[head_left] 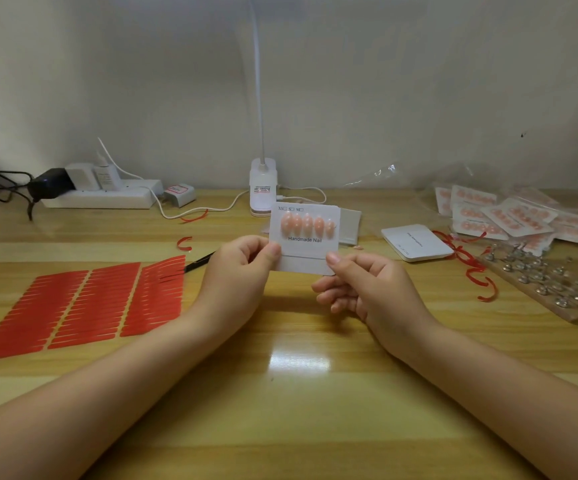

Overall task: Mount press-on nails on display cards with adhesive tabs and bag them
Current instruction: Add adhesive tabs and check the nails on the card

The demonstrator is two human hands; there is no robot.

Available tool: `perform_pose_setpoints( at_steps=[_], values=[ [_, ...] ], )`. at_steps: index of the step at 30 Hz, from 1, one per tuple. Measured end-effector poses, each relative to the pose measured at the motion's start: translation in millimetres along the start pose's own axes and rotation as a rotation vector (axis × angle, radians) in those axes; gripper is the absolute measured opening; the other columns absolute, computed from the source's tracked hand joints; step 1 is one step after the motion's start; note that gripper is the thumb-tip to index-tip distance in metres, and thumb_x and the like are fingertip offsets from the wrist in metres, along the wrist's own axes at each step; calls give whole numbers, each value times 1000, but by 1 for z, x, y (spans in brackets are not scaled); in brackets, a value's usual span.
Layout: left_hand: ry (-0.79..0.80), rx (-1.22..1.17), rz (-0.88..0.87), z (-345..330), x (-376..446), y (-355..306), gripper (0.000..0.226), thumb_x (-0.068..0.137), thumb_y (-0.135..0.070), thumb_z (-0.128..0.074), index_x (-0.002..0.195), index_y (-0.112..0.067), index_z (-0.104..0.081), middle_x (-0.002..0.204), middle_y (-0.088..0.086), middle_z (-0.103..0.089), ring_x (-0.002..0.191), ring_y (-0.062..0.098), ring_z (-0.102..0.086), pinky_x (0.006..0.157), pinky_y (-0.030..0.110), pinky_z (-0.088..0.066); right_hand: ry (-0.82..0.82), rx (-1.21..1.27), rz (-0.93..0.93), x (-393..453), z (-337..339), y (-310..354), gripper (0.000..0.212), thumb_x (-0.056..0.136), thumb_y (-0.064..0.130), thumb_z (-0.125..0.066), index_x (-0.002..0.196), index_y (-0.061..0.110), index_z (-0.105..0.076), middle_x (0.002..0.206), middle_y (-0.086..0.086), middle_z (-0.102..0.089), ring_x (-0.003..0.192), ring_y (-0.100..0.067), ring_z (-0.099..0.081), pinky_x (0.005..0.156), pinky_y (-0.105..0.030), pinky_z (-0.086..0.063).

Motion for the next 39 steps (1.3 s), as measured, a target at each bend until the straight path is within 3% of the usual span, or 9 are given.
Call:
perform_pose_setpoints(
  at_steps=[9,14,18,21,23,27,30,34,39],
  values=[
    [26,-79,53,0,3,5,24,98,-12,-52,82,-7,-69,41,-20,-51,39,-6,-46,41,7,-31,-13,-58,4,2,-1,-4,25,99,12,-48,83,5,-65,70,-14,-71,57,-17,-65,49,-22,-50],
    [57,-38,72,11,15,7,37,98,-27,-55,66,-9,-63,45,-13,-42,42,6,-36,49,26,-29,12,-63,21,1,-1,-4,22,99,14,-50,86,4,-65,71,-13,-71,58,-16,-65,50,-21,-51],
    [-89,-46,108,36,38,12,34,99,-35,-50,84,-13,-72,52,-10,-46,46,9,-43,53,29,-39,-11,-37,10,1,1,-4,21,99,15,-51,88,5,-66,71,-12,-71,59,-16,-65,51,-21,-51],
    [-243,-95,148,60,58,24,21,96,-16,-50,95,-10,-69,69,-2,-59,61,15,-58,65,33,-49,-19,-27,2,3,1,-4,21,99,15,-51,89,5,-66,71,-12,-71,59,-15,-64,51,-21,-51],
    [-300,-107,180,75,69,36,28,94,-3,-44,113,-5,-64,88,4,-67,83,19,-64,79,33,-53,-17,-34,5,3,1,-5,21,99,15,-50,88,6,-66,70,-12,-71,58,-16,-64,50,-21,-51],
    [-173,-113,239,93,81,58,46,98,-4,-45,144,-8,-40,129,7,-58,96,15,-62,58,19,-56,-4,-38,-5,4,1,-6,20,99,15,-51,91,6,-67,72,-13,-72,59,-16,-65,50,-21,-51],
    [-125,-25,234,95,85,67,62,94,10,-43,149,-16,-31,140,2,-50,92,13,-64,62,23,-58,1,-43,-7,4,2,-7,19,99,15,-51,92,7,-67,72,-13,-72,59,-16,-65,51,-21,-51],
    [-143,420,26,97,79,72,61,90,4,-55,142,-26,-43,125,-4,-60,80,13,-69,81,40,-58,2,-46,-11,5,2,-8,19,98,16,-52,91,7,-67,73,-13,-72,59,-16,-65,50,-21,-50],
    [-242,703,-201,96,72,71,37,84,-14,-73,119,-16,-62,95,-1,-63,76,20,-57,74,35,-47,9,-49,-10,5,2,-8,19,98,16,-53,89,8,-67,73,-14,-72,59,-16,-65,50,-21,-50]
  ],
)
Point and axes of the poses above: each hand's wrist, its own x-axis towards the middle knuckle, its own z-axis out of the back of the hand, y = z × x, the point moved 1 cm from there along x, towards the middle knuckle
